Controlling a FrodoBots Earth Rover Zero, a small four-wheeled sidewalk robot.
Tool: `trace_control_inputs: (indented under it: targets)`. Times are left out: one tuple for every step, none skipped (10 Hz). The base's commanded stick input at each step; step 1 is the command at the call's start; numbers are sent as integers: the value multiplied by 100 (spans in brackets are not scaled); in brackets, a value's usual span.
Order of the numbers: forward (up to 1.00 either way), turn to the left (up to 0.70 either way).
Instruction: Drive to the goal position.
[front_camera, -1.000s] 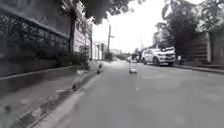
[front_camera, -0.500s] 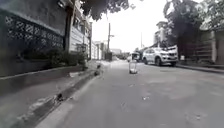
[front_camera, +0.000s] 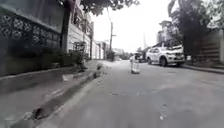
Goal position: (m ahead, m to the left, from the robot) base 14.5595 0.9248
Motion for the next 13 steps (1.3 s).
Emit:
trace_control_inputs:
  targets:
    - [100,-10]
    - [100,-27]
    - [100,-32]
    - [100,-22]
    - [100,-12]
    - [100,-40]
    - [100,-40]
    - [100,-24]
    - [100,0]
    - [100,0]
    - [100,0]
    - [100,-5]
    - [100,-17]
